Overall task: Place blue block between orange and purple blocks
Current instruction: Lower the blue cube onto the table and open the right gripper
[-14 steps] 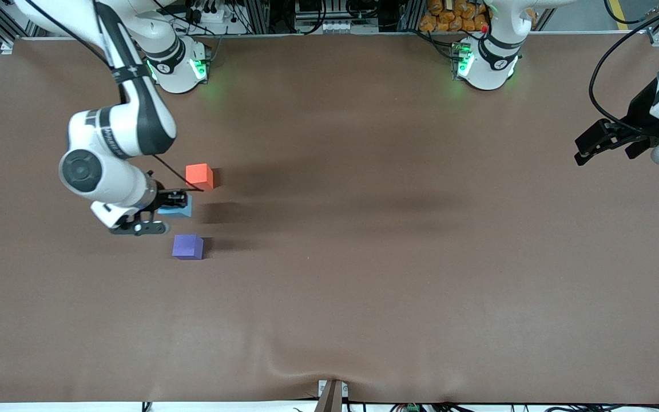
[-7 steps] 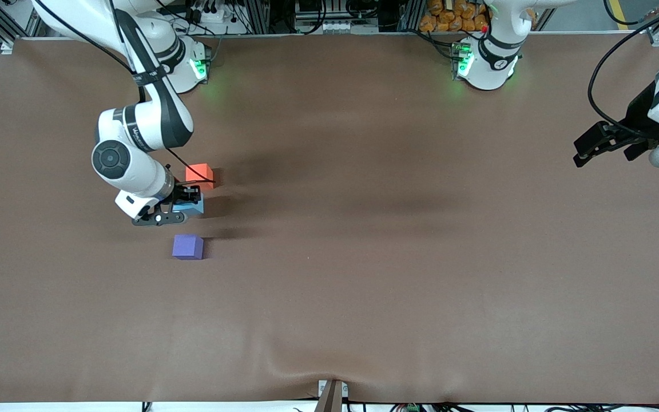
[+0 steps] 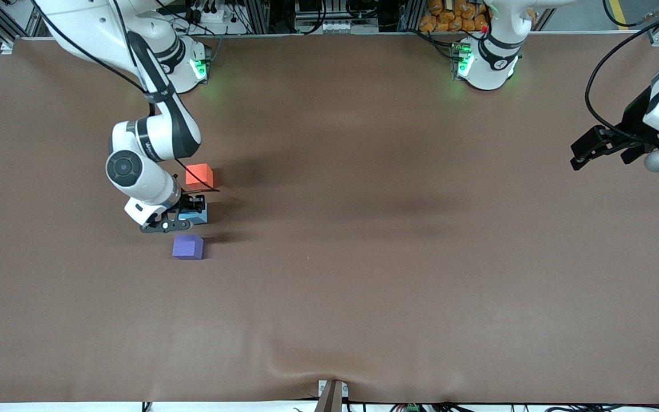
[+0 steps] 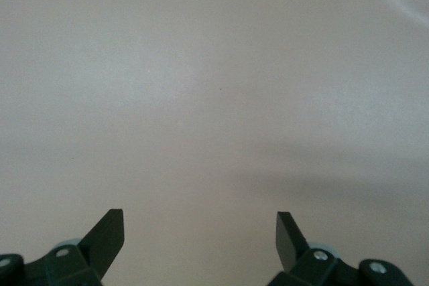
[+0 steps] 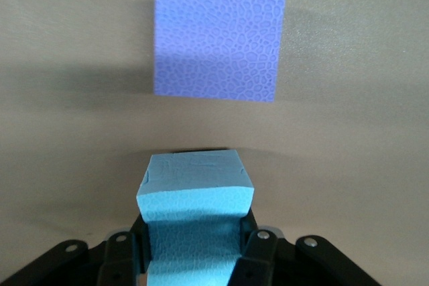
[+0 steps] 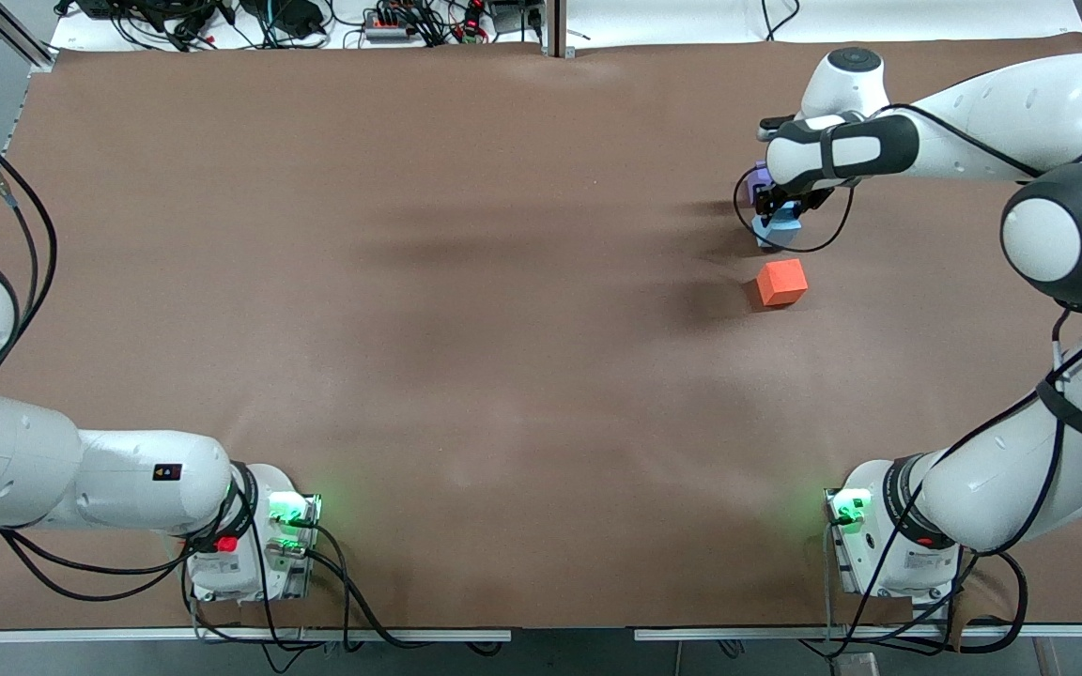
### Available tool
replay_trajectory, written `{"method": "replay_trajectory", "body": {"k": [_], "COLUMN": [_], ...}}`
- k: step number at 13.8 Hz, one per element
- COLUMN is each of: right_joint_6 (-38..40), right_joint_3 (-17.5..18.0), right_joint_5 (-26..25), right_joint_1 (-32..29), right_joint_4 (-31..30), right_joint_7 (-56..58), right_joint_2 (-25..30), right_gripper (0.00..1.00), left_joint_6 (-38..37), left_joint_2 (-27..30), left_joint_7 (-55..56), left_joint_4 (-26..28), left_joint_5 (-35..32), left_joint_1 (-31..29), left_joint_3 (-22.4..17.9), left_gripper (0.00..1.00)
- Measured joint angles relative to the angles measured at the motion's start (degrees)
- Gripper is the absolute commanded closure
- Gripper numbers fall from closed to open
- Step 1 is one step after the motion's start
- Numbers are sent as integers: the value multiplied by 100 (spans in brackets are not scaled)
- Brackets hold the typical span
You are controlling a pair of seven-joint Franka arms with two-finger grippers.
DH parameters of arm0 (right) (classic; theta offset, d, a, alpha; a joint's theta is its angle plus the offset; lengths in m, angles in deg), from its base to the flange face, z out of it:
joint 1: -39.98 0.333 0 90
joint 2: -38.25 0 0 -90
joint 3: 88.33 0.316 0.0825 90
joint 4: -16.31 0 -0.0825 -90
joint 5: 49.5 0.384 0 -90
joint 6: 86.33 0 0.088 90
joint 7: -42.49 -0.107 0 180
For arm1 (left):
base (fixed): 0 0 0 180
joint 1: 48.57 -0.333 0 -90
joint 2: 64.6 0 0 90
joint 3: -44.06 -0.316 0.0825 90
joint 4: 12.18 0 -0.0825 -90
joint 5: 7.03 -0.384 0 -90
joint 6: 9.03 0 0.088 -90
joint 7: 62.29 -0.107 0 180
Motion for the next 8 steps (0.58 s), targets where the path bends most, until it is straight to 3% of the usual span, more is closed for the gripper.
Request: {"method": "replay_trajectory", "body": {"k": [1,3,8], "right_joint_6": [-82,-117,-128], "right_joint_3": [-11,-12,-31], "right_joint_5": [-24,-29,-37], "right_joint_1": [-9,-17,-34], "right_joint_4": [0,7,34], "right_joint_7": [0,0,0], "right_joint_2": [-73,-97,-99], "right_gripper": [62,0,0], "left_joint_6": [2,18,29], "left_joint_2": [-1,-8,-13], "left_joint_7": [0,-1,-4], "left_joint_4": [0,0,0], "left_joint_5": [0,0,0], "left_joint_1": [0,0,0], "left_joint_3": [1,2,6], "left_gripper": [0,0,0]}}
